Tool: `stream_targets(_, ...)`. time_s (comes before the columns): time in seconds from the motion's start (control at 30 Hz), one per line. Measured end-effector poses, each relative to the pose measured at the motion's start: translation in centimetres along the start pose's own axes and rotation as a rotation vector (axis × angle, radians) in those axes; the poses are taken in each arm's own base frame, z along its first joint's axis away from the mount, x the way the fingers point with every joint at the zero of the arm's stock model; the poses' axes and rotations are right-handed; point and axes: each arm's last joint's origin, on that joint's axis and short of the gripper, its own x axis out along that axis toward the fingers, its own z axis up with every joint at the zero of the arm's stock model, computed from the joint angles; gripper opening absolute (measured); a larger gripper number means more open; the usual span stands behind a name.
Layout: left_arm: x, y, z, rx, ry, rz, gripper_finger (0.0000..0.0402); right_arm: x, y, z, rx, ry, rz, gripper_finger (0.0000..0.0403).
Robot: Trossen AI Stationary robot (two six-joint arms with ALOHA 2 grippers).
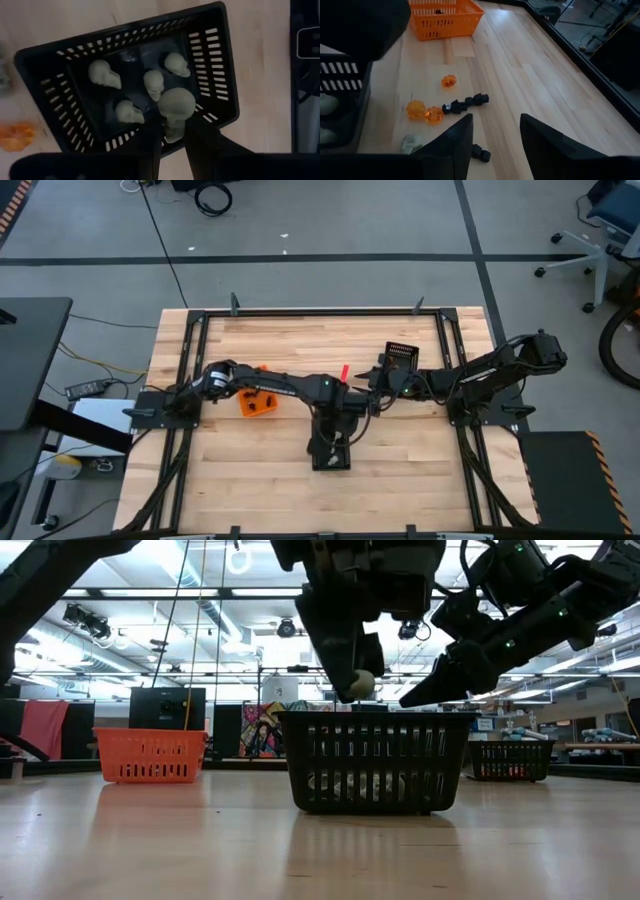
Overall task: Sort Halloween decoration
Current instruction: Put the white skull toy into the bottom black bin, then put the black skeleton toy into the orange bin
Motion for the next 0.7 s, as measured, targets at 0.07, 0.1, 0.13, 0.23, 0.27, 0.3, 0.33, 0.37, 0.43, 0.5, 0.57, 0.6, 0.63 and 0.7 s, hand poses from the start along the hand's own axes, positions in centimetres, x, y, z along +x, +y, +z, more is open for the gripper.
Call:
stream_targets(0.07,-0.05,0.13,-0.04,-0.004,0.000,-0.010,0.0091,0.00,-0.02,0.01,0.001,-0.001,-0.002,0.0167)
stream_targets(0.1,-0.05,0.14,0.00,-0.003,-0.004,-0.010,0.0102,0.01,-0.04,0.03,0.002,-0.003,-0.004,0.0167)
stream_targets(0.13,-0.04,0.12,0.04,0.002,-0.008,-0.010,0.0114,0.00,-0.02,0.04,0.002,-0.003,-0.003,0.0167)
stream_targets(0.23,-0.09,0.30,0.07,0.002,-0.014,-0.009,0.0158,0.00,0.00,0.04,0.001,-0.004,-0.001,0.0167)
stream_targets(0.27,-0.09,0.30,0.08,0.002,-0.014,-0.009,0.0172,0.00,-0.01,0.04,0.001,-0.003,-0.002,0.0167)
stream_targets(0.3,-0.11,0.34,0.07,0.001,-0.015,-0.009,0.0186,0.00,-0.01,0.03,0.002,-0.003,-0.002,0.0167)
stream_targets(0.33,-0.12,0.38,0.07,0.000,-0.015,-0.008,0.0198,0.00,-0.02,0.03,0.002,-0.003,-0.002,0.0167)
stream_targets(0.37,-0.13,0.40,0.07,0.000,-0.015,-0.007,0.0210,0.00,-0.02,0.03,0.002,-0.003,-0.002,0.0167)
stream_targets(0.43,-0.12,0.38,0.04,-0.001,-0.012,-0.008,0.0225,0.00,-0.01,0.03,0.001,-0.002,-0.002,0.0167)
stream_targets(0.5,-0.17,0.48,-0.09,-0.008,-0.002,-0.009,0.0231,0.00,0.00,0.00,0.000,0.000,-0.001,0.0167)
stream_targets(0.57,-0.20,0.57,-0.25,-0.015,0.013,-0.003,0.0232,0.00,-0.01,-0.01,0.000,0.001,-0.001,0.0167)
stream_targets(0.6,-0.24,0.68,-0.35,-0.018,0.022,0.002,0.0230,0.00,-0.01,-0.02,0.000,0.002,-0.001,0.0167)
stream_targets(0.63,-0.28,0.78,-0.46,-0.017,0.031,0.008,0.0228,0.00,-0.01,-0.02,0.000,0.002,-0.001,0.0167)
stream_targets(0.7,-0.45,0.87,-0.68,-0.013,0.048,0.017,0.0223,0.00,-0.01,-0.03,-0.001,0.003,-0.001,0.0167)
